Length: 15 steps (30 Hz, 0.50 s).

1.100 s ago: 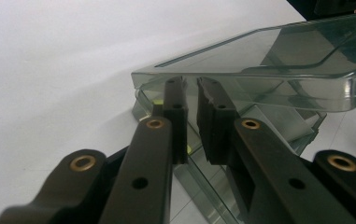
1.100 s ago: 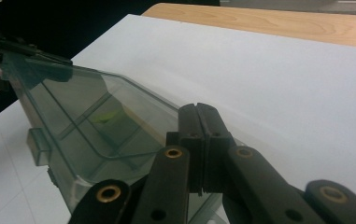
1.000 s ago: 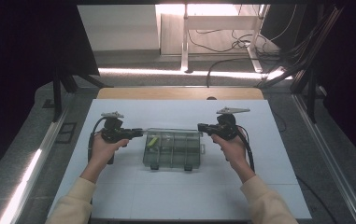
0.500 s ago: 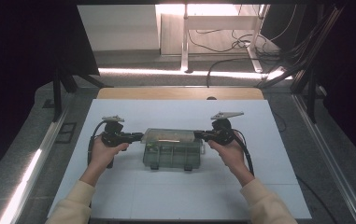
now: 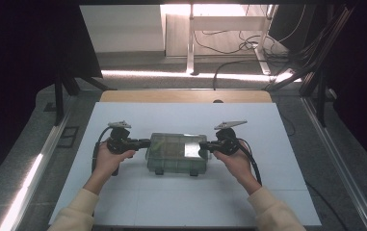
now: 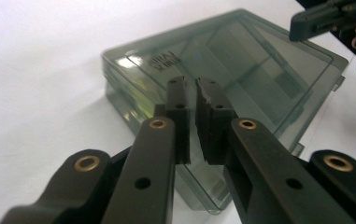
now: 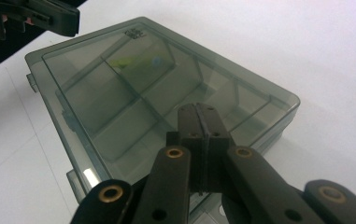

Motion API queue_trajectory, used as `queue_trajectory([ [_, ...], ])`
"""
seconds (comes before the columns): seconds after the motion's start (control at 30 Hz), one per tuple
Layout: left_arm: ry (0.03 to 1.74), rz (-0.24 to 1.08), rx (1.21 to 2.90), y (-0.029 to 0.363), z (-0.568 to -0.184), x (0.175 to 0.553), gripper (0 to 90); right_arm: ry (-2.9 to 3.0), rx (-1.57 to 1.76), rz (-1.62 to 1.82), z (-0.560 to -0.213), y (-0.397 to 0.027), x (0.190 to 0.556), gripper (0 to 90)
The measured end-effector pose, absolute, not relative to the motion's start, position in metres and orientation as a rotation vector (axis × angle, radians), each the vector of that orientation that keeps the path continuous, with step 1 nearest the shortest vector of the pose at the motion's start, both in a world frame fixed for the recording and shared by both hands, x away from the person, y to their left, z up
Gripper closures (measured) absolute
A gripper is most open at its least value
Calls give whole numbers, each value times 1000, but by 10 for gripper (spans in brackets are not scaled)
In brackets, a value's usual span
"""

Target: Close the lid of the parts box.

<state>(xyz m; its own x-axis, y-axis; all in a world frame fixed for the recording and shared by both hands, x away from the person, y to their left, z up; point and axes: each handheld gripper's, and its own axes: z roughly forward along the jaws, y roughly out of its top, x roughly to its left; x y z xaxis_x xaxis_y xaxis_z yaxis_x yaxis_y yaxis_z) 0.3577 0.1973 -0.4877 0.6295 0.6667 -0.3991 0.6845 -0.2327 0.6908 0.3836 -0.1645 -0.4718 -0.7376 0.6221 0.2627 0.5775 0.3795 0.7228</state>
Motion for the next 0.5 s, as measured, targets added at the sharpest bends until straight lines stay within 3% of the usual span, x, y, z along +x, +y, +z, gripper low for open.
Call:
queue_trajectory([
  [0.5,1050,-41,1989,186,-494,356,843,2602,1110,1264,-480,-163,379,897],
])
